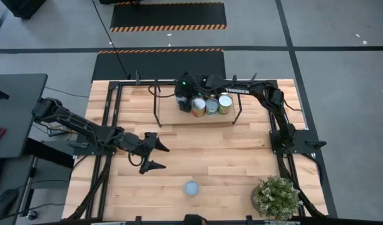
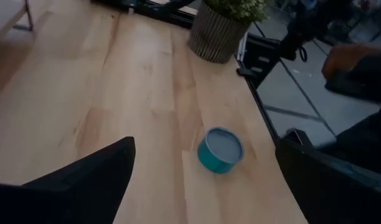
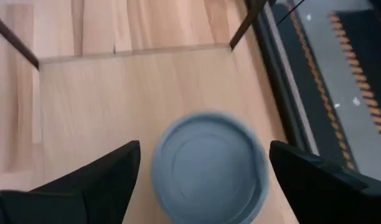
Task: Pick and place cans onto a shelf
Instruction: Put the canned chicken soup on the shelf, then put the canned tuna on the shelf
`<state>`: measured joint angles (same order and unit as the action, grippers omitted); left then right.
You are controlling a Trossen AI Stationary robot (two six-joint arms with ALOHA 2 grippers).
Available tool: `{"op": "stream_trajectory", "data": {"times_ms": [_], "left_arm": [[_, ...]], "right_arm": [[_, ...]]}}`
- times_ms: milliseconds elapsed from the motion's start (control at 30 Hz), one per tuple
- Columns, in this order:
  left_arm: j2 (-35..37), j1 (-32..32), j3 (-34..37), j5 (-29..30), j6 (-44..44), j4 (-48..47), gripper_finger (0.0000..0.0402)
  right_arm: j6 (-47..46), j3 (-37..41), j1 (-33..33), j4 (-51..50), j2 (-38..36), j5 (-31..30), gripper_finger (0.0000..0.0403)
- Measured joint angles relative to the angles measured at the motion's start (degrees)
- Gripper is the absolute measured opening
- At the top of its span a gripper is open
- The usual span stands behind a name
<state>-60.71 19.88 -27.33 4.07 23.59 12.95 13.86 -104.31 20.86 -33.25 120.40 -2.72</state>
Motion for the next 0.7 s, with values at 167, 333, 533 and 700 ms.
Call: {"op": "stream_trajectory", "data": {"times_ms": [167, 333, 533, 700], "left_arm": [[1.8, -0.2, 0.0, -0.1, -3.2, -0.9, 0.0393], [3.6, -0.2, 0.0, 0.1, -6.2, -1.1, 0.0393], [3.4, -0.2, 0.0, 0.8, -9.3, -1.2, 0.0393], [3.4, -0.2, 0.0, 1.0, -11.0, -0.9, 0.0393]], "right_arm": [[-0.6, -4.4, -1.1, -3.0, -0.1, -2.0, 0.0365], [-4.6, -9.7, -2.5, -9.0, -0.2, -3.7, 0.0365], [-9.1, -11.2, -8.6, -14.8, -0.2, -3.6, 0.0365], [-15.7, -11.2, -14.8, -19.2, -0.3, -8.0, 0.0365]]}}
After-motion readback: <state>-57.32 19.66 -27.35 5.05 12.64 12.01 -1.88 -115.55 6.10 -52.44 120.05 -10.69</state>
